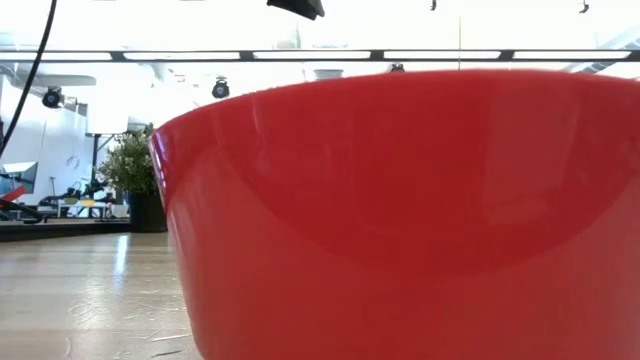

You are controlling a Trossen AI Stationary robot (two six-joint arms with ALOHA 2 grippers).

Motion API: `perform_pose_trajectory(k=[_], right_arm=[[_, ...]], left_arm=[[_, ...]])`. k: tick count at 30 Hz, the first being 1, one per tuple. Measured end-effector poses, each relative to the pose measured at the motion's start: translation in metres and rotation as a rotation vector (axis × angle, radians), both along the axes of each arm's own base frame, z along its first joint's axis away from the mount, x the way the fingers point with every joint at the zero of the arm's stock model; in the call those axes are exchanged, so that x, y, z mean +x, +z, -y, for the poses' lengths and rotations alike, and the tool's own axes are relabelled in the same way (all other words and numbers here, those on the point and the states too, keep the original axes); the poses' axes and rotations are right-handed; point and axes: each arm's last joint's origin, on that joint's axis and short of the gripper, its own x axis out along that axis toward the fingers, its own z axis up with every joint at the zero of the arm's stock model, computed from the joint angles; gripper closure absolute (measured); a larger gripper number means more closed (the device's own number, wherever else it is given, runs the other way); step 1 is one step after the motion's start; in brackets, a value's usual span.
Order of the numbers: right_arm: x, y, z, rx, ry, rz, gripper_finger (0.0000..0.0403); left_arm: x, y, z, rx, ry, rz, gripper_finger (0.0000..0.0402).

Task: Pick & Place Mini bowls
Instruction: Stack the blue bowl on the blue bowl

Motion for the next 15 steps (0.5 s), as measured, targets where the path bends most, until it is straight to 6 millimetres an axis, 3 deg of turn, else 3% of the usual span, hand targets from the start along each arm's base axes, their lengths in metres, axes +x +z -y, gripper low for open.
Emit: perform_pose_trajectory(k=[8,15], right_arm=[[0.007,0.017,-0.008,0.072,-0.098,-0.035,0.0394],[0.028,0.066,-0.022,0.166,-0.193,-0.017,0.0394]], left_arm=[[0.0,-0.001,0.0,0.003,-0.001,-0.01,0.0317],[0.0,-0.001,0.0,0.043,-0.016,-0.067,0.0317]])
